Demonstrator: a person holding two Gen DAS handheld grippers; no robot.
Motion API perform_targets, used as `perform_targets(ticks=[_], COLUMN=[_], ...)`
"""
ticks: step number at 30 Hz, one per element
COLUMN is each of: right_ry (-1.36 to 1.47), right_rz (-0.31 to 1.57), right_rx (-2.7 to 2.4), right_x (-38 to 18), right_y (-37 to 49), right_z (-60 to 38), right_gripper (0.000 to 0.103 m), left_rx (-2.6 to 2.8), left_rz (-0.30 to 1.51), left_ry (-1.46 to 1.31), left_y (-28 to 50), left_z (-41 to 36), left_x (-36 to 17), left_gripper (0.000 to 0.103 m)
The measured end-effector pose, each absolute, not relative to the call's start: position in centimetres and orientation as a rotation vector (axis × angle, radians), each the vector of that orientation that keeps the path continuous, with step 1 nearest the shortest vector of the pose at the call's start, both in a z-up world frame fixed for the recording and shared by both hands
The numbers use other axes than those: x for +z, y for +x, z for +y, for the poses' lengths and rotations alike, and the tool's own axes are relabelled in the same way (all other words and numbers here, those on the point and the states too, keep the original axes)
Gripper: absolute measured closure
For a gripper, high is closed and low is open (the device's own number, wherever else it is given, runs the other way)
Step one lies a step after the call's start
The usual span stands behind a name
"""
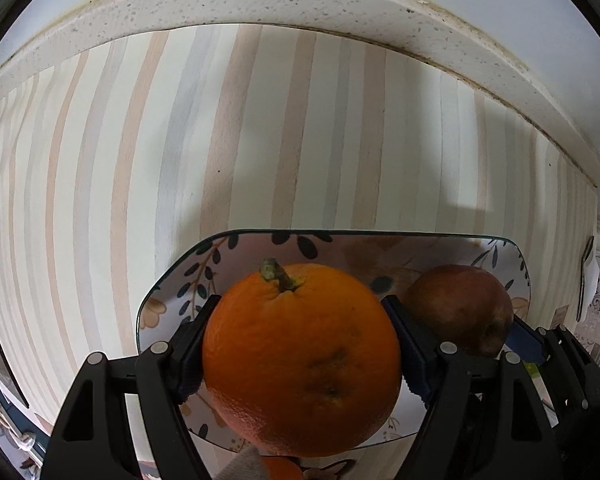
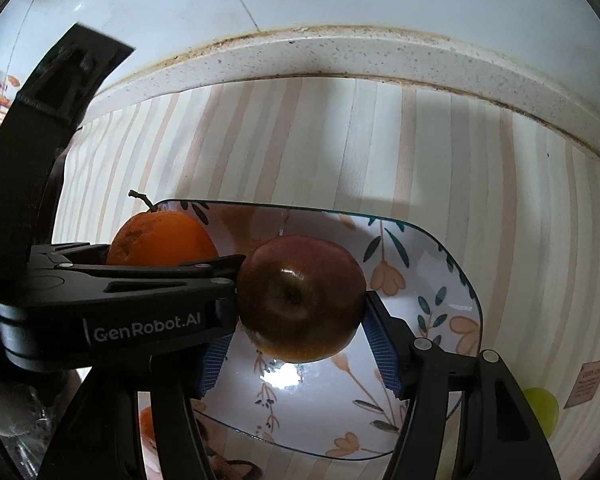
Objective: Organize fruits
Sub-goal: 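Carry the orange and apple in both tools over the white floral plate, then open both tools to set the orange and apple on the plate, withdraw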
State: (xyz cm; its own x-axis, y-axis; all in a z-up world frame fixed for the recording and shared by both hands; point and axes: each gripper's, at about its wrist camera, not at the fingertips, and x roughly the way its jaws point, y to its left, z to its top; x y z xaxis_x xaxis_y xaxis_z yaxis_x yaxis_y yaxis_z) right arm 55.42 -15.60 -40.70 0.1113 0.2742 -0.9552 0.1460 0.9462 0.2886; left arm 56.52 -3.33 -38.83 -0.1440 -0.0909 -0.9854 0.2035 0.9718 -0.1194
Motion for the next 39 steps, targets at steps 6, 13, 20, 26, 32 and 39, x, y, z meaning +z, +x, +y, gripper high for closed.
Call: perform_targets(ticks=[6,13,20,26,32,39], right_ry=[0.442,0.433,0.378,0.359,0.345,0.328], right_rz=[1.488,1.484,1.490,1.461,1.404,1.316], right_rx=[0.093,0.070,-0.030,-0.059,-0.065,-0.055], right_x=[-40.4,-37.9,-34.9,-32.6,-30.0,-25.9], right_y=[55.2,53.8,49.5,46.0,44.1,41.9], right_z=[-17.0,-17.8,-18.7,-18.5,-17.2,-15.7], right_gripper=[0.012,0.011,0.011,0.011,0.011,0.011], left_rx=[-0.256,-0.259,-0.201,-0.194,-0.207,-0.220], left_rz=[1.660,1.575,1.471,1.403,1.345,1.255], left_ry=[0.055,0.066,0.090,0.130,0.139,0.113], left_y=[57.6,56.1,53.5,50.3,46.5,43.5], left_z=[-2.6,-1.3,0.6,0.9,1.9,2.9], left_x=[-36.7,-33.0,-29.3,-27.2,-24.5,-20.6], left_gripper=[0.016,0.016,0.016,0.016,0.016,0.016])
